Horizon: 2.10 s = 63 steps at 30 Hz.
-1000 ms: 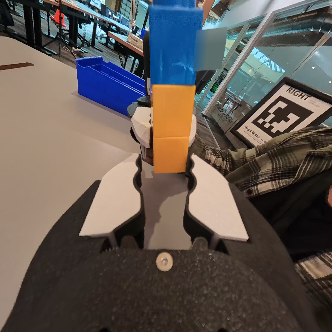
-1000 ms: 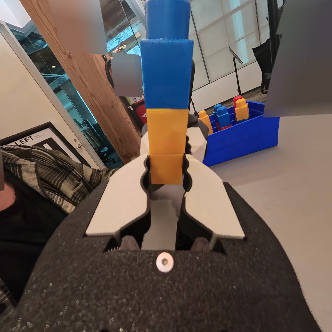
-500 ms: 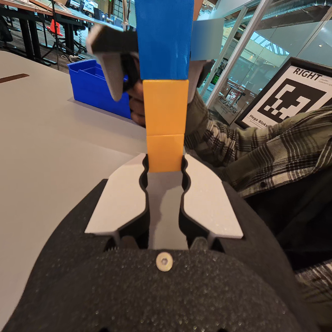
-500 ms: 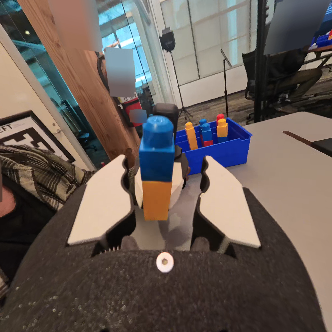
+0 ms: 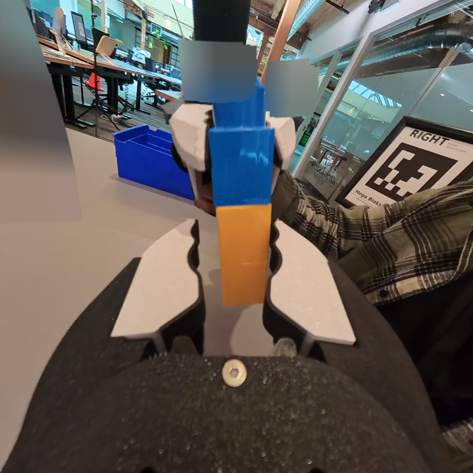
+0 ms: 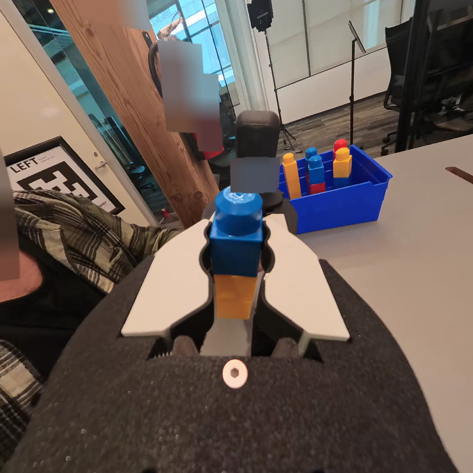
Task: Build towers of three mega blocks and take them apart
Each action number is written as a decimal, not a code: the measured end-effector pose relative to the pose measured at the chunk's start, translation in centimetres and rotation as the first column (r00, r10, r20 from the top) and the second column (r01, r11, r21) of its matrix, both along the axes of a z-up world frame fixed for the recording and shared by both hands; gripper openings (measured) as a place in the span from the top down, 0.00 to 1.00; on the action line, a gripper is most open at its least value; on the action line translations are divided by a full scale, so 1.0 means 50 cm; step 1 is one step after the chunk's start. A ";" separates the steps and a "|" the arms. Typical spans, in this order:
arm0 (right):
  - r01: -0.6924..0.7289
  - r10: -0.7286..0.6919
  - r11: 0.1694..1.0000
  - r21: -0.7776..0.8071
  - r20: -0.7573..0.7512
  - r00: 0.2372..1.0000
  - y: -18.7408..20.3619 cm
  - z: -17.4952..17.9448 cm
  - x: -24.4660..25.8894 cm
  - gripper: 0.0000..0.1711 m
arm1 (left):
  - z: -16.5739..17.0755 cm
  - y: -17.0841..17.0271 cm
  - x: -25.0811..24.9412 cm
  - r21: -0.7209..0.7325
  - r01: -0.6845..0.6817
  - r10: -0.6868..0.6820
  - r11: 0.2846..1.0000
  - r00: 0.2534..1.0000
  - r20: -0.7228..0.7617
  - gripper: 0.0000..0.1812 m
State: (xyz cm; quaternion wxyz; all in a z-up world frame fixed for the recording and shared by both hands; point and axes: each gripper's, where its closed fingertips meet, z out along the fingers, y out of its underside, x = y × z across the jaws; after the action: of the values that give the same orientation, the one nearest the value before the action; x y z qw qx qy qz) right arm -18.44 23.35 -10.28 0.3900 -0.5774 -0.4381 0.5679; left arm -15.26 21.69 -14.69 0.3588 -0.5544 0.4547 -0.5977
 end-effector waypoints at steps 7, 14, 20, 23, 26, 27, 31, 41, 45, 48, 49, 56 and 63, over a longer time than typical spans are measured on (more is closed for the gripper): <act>0.111 -0.120 0.991 -0.069 -0.146 0.982 0.036 0.042 0.045 0.79 | -0.051 0.005 0.032 0.018 -0.049 0.051 0.999 0.991 -0.121 0.81; 0.633 -0.641 0.767 0.102 0.089 0.762 0.151 0.081 0.410 0.79 | -0.041 0.019 0.021 -0.017 -0.051 0.051 0.999 0.999 -0.007 0.80; 0.911 -0.755 0.385 0.148 0.618 0.219 0.139 -0.131 0.894 0.79 | -0.036 0.035 0.021 0.015 -0.044 0.043 0.999 0.997 0.058 0.80; 0.928 -0.674 0.358 0.100 0.715 0.184 0.119 -0.229 0.952 0.79 | -0.041 0.036 0.028 -0.020 -0.020 0.021 1.000 0.998 0.067 0.80; 0.925 -0.617 0.372 0.074 0.765 0.187 0.114 -0.298 0.968 0.79 | -0.045 0.038 0.024 -0.001 -0.036 0.036 0.999 0.998 0.048 0.80; 0.924 -0.622 0.374 0.077 0.760 0.189 0.118 -0.307 0.970 0.76 | -0.046 0.041 0.022 0.004 -0.041 0.041 0.999 0.998 0.040 0.80; 0.918 -0.709 0.363 0.159 0.687 0.162 0.146 -0.246 0.957 0.54 | -0.055 0.047 0.015 -0.007 -0.041 0.041 0.999 0.999 0.031 0.80; 0.262 -0.283 0.958 0.115 0.233 0.930 0.024 -0.021 0.177 0.58 | -0.062 0.033 0.035 0.009 -0.011 0.011 1.000 1.000 0.001 0.80; 0.098 -0.114 0.992 0.075 0.244 0.963 -0.004 -0.041 0.057 0.64 | -0.053 0.018 0.032 0.025 -0.002 0.002 1.000 1.000 0.001 0.80; 0.083 -0.100 0.994 0.073 0.273 0.957 0.004 -0.056 0.030 0.70 | -0.051 0.011 0.029 0.031 0.010 -0.010 0.999 1.000 0.005 0.80; 0.083 -0.097 0.995 0.063 0.277 0.956 0.006 -0.059 0.026 0.72 | -0.050 0.010 0.029 0.033 0.013 -0.014 0.999 1.000 0.011 0.80; 0.063 -0.067 0.998 0.022 0.282 0.957 -0.003 -0.068 0.021 0.83 | -0.025 0.000 0.024 0.029 0.036 -0.038 0.999 0.996 0.075 0.80; 0.093 -0.094 0.996 0.017 0.168 0.981 0.006 -0.019 0.034 0.84 | -0.034 0.004 0.025 -0.038 0.036 -0.033 0.999 0.997 0.076 0.64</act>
State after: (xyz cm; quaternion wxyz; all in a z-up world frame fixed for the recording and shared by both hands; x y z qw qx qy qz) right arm -16.72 23.65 -11.25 0.3805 -0.6415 -0.4444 0.4961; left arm -13.98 21.91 -16.40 0.3546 -0.5304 0.4386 -0.6330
